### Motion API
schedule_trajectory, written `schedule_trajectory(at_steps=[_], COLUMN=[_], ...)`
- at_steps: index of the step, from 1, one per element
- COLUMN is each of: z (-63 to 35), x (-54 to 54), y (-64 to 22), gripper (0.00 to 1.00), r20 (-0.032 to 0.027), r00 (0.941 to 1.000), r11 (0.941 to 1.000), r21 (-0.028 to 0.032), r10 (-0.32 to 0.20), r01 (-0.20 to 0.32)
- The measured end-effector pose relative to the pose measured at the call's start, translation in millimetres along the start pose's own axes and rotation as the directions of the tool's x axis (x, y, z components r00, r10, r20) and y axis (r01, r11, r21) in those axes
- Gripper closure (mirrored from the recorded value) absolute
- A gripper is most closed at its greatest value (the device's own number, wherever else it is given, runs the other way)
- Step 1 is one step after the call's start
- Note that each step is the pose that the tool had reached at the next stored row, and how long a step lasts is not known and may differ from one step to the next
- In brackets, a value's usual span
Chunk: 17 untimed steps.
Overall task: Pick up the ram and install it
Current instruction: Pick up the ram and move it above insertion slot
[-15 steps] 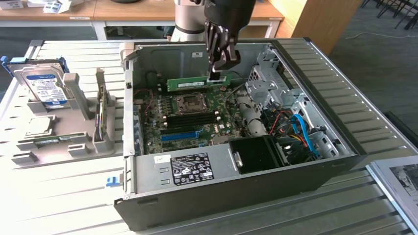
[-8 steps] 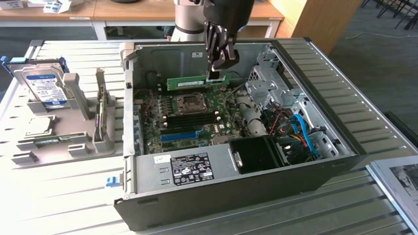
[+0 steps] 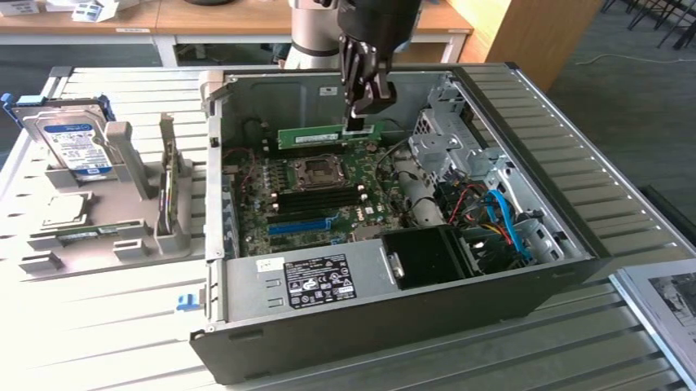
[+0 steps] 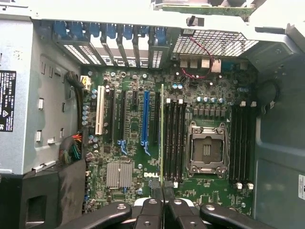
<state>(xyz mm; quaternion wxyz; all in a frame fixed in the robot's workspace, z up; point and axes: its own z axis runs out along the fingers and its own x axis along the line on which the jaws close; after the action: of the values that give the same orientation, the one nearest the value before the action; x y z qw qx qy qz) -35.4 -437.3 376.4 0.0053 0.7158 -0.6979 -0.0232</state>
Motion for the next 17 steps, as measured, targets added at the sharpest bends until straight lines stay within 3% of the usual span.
schedule_trajectory(at_steps=[17], z=[2.9], x=[-5.8], y=[-0.2], gripper=[0.88], r20=[0.0011], r00=[0.9995], r11=[0.9995], r21=[0.0008], r10=[0.031], r01=[-0.031])
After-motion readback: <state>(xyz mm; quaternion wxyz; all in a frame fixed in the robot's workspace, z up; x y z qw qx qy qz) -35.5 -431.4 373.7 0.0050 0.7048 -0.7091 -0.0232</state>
